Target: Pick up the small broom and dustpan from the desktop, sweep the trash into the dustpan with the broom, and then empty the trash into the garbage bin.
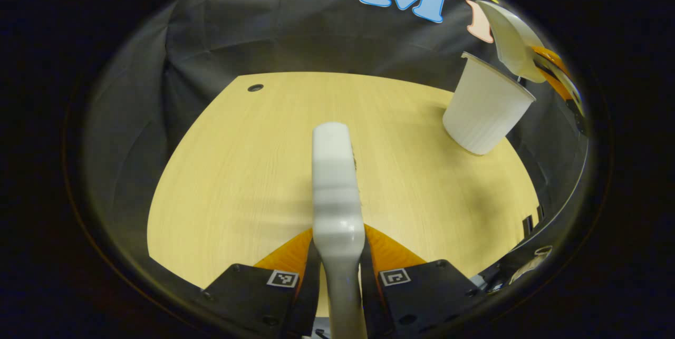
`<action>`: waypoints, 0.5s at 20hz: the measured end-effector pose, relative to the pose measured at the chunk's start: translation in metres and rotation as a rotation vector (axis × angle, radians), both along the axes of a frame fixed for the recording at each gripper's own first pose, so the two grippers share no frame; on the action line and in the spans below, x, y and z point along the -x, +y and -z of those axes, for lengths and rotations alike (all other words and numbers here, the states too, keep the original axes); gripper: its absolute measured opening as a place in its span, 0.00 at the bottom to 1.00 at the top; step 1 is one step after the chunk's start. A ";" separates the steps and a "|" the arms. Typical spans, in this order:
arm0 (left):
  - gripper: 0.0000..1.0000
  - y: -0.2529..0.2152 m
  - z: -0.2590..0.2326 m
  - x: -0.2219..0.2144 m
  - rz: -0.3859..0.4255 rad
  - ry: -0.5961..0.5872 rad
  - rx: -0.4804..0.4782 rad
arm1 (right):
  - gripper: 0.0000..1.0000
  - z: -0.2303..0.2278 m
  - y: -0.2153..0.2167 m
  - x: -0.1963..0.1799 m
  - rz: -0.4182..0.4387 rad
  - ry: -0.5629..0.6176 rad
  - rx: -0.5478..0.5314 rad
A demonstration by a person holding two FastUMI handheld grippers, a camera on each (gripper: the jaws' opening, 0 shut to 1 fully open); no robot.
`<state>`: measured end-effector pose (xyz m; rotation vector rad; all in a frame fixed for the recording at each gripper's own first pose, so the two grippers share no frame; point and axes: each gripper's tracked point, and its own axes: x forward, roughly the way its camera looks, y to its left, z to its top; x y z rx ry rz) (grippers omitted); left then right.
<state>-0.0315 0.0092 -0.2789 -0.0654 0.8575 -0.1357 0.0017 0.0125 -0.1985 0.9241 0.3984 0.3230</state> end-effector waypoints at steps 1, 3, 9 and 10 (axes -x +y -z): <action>0.43 0.004 0.002 0.001 0.005 0.007 0.001 | 0.29 0.003 0.008 0.004 0.004 0.002 0.050; 0.42 0.011 0.005 -0.003 0.016 0.015 0.003 | 0.29 0.015 0.022 0.013 0.008 0.017 0.145; 0.42 0.023 0.008 -0.010 0.047 0.015 0.007 | 0.29 0.062 0.055 0.032 0.035 0.075 0.455; 0.42 0.025 0.011 -0.011 0.053 0.019 0.007 | 0.29 0.074 0.057 0.033 0.039 0.091 0.501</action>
